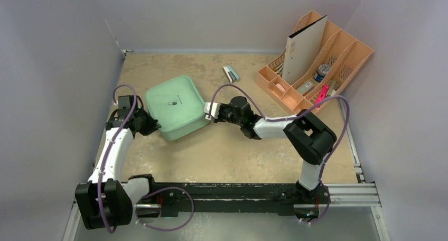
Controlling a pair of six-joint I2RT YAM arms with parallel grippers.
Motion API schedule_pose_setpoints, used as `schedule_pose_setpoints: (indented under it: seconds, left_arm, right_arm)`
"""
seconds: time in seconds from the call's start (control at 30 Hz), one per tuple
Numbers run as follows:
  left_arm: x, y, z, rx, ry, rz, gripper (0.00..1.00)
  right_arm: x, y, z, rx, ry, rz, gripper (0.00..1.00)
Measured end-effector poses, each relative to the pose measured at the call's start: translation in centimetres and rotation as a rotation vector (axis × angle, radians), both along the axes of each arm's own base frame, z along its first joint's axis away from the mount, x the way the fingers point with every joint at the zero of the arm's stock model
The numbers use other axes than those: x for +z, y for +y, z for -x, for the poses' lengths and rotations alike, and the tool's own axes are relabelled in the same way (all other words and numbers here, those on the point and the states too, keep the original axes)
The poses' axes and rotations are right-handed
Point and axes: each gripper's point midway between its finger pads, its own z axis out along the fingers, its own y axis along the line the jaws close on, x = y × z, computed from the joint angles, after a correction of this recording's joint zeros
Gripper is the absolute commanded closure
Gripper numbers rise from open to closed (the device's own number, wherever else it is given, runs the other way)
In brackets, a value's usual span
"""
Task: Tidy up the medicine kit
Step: Zip the medicine box at the center of the board.
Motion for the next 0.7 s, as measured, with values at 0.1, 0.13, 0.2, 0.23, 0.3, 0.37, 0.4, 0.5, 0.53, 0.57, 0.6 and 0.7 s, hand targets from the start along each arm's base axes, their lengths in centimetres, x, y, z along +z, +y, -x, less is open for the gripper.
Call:
schedule_pose_setpoints:
  seconds: [0.1,0.13,0.2,0.23,0.3,0.37,0.4,0.5,0.53,0.57,0.6,0.7]
  left_arm:
    - [0.6,-0.1,0.0,-0.028,-0.028,-0.014,1.0]
    - [0.6,-0.2,0.0,-0.036,-0.035,-0.018,1.0]
    - [0.1,-0.1,0.1,-0.048,-0.033,-0.025,1.0]
    - [-0.3,-0.1,0.3,-0.051,-0.027,-0.026,1.0]
    - [-0.7,-0.1,0.5,-0.052,-0.017,-0.027,1.0]
    - [-0.7,0.0,0.4,-0.049,-0.017,-0.034,1.0]
    - [-0.7,0.2,0.3,-0.044,-0.019,-0.04,1.0]
    - [-0.7,0.2,0.2,-0.043,-0.022,-0.042,1.0]
    - [-0.8,0.2,0.1,-0.042,-0.022,-0.042,1.0]
    - [-0.8,0.2,0.0,-0.043,-0.023,-0.041,1.0]
    - [-0.8,0.2,0.0,-0.043,-0.023,-0.04,1.0]
    - [-0.9,-0.1,-0.2,-0.053,-0.028,-0.031,1.0]
  right_arm:
    - [0.1,-0.9,1.6,0.03,-0.01,0.005,1.0]
    - [0.0,-1.1,1.8,0.037,-0.017,0.015,1.0]
    - [-0.4,-1.0,1.7,0.051,-0.035,0.035,1.0]
    - [-0.7,-0.9,1.6,0.056,-0.04,0.048,1.0]
    - [-1.2,-0.6,1.0,0.062,-0.054,0.066,1.0]
    - [-1.5,-0.2,0.4,0.066,-0.075,0.078,1.0]
    - [-1.4,0.0,0.1,0.066,-0.087,0.081,1.0]
    - [-1.3,0.3,-0.4,0.066,-0.106,0.084,1.0]
    - [-1.3,0.3,-0.5,0.064,-0.108,0.085,1.0]
    - [-1.4,0.3,-0.7,0.062,-0.109,0.084,1.0]
    - [-1.4,0.3,-0.7,0.061,-0.109,0.083,1.0]
    - [-1.3,0.2,-0.9,0.048,-0.106,0.077,1.0]
